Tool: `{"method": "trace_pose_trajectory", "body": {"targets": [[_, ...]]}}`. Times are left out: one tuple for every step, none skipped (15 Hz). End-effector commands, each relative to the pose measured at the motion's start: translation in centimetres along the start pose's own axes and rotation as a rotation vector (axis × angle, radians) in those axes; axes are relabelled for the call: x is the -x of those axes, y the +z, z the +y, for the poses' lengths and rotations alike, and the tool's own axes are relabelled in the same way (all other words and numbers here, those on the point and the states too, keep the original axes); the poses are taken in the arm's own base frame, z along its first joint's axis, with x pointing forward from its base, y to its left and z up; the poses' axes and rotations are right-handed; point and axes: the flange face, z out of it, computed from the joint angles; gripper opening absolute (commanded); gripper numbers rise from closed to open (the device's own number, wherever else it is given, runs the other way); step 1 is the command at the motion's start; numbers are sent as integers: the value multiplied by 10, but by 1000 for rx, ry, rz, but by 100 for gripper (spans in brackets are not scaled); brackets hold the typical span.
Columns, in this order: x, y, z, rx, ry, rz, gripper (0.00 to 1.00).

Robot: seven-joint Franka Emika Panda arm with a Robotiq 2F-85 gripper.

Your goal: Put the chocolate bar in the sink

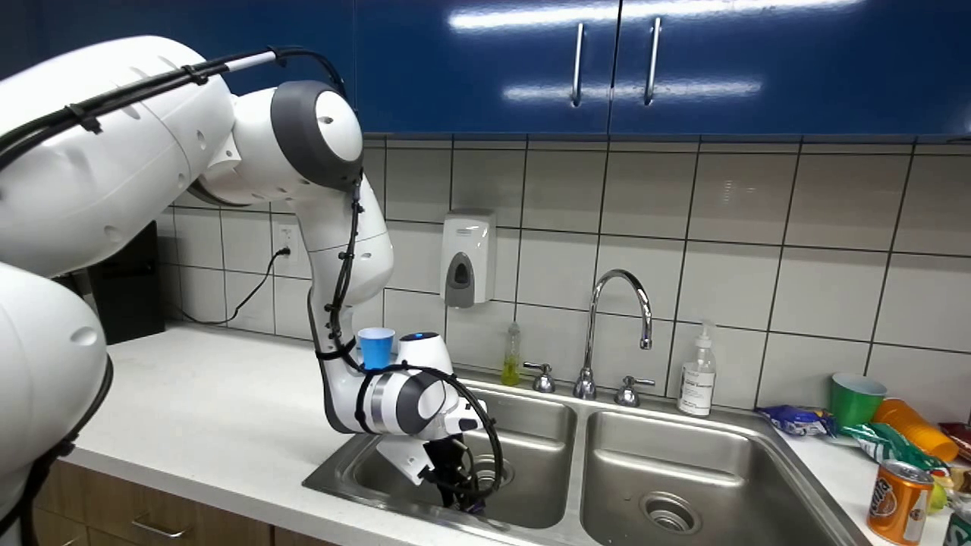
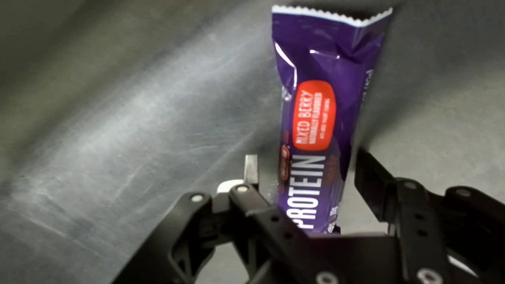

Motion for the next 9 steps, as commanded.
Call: {"method": "trace_pose_trajectory", "body": {"targets": [[-4,-13,-1,-1,-8,24,97],[-4,-20,-2,-1,-8,32,100],[-4,-30,-4,-6,-11,39,100],[-5,-39,-6,-10,-12,46,100],[-6,-49,-8,-15,-15,55,100],[-7,-59,-10,-17,-18,64,100],[-7,-70,-12,-22,-22,72,100],[-8,-82,-12,-27,-29,80,100],[-8,-92,-13,-31,-27,89,100]]}}
